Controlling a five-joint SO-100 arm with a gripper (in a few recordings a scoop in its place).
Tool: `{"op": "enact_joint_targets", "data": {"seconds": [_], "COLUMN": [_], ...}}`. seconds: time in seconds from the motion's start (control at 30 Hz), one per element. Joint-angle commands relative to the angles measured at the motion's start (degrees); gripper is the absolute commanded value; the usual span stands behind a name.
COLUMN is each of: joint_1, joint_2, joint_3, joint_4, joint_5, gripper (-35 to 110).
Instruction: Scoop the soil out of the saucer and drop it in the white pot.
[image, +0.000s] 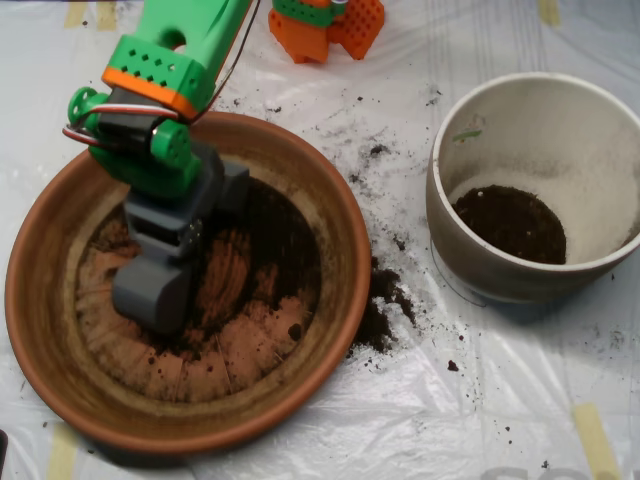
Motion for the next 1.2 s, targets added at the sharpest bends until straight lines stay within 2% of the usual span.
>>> {"op": "enact_joint_targets", "data": {"seconds": [0.0, 0.33, 0.47, 0.63, 0.83, 1.0, 1.17], "joint_1": [0.70, 2.64, 3.96, 5.10, 2.20, -3.60, -8.35], "joint_2": [1.76, 17.40, 23.64, 30.76, 34.28, 36.83, 34.10], "joint_3": [0.97, 20.39, 27.86, 35.60, 36.74, 32.61, 19.60], "joint_4": [1.14, -10.02, -14.77, -19.16, -16.44, -10.55, -3.43], "joint_5": [-0.88, -4.48, -4.22, -4.48, -3.78, -1.76, 3.25], "gripper": [39, 36, 20, 14, 0, 0, -1]}}
